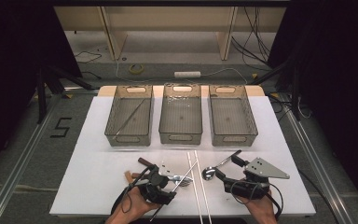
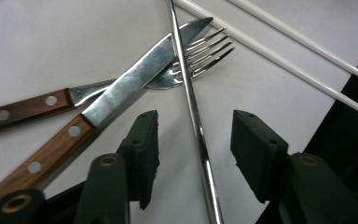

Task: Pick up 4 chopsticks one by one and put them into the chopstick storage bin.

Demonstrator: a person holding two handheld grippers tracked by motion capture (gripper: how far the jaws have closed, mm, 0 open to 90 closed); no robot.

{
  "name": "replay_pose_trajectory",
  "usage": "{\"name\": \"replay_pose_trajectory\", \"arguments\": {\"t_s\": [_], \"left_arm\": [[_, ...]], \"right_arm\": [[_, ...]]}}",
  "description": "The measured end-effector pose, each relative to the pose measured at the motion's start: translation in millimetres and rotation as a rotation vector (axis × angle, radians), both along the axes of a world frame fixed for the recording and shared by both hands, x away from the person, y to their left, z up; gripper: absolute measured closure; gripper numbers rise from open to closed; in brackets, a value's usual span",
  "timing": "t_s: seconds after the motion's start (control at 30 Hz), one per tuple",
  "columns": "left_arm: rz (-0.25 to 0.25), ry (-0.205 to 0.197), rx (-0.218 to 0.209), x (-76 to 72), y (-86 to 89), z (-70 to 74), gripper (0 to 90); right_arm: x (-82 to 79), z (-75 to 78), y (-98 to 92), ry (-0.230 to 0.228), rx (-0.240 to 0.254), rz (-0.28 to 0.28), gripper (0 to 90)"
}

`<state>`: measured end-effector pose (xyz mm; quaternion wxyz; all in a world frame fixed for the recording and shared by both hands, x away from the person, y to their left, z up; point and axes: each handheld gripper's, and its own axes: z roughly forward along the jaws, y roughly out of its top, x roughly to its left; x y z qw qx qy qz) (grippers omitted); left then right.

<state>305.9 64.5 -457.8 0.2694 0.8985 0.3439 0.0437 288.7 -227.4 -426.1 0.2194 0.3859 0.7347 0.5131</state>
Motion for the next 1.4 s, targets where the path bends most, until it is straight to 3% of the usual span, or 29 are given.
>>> {"name": "replay_pose_trajectory", "arguments": {"t_s": [0.23, 0.47, 0.6, 0.83, 1.2, 1.4], "left_arm": [[-0.017, -0.005, 0.025, 0.7, -5.7, -4.6, 66.0], [-0.024, -0.016, 0.038, 2.7, -9.5, -8.9, 73.3], [-0.030, -0.027, 0.069, 2.1, -12.7, -13.2, 77.2], [-0.028, -0.024, 0.066, 3.9, -11.9, -13.5, 83.0], [-0.013, -0.011, 0.050, 5.6, -9.6, -13.7, 84.7], [-0.006, -0.033, 0.046, 6.3, -6.5, -11.8, 84.9]], "right_arm": [[-0.4, 0.1, 0.7, 0.002, -0.001, 0.004, 25.6], [-0.3, 0.1, 0.6, 0.001, -0.001, 0.004, 25.6], [-0.5, 0.0, 1.2, -0.001, -0.004, 0.007, 25.6], [-0.5, -0.2, 1.4, 0.001, -0.007, 0.007, 25.7], [-0.4, -0.6, 2.2, 0.004, -0.010, 0.008, 25.8], [-0.7, -0.5, 2.4, 0.001, -0.010, 0.012, 25.8]]}}
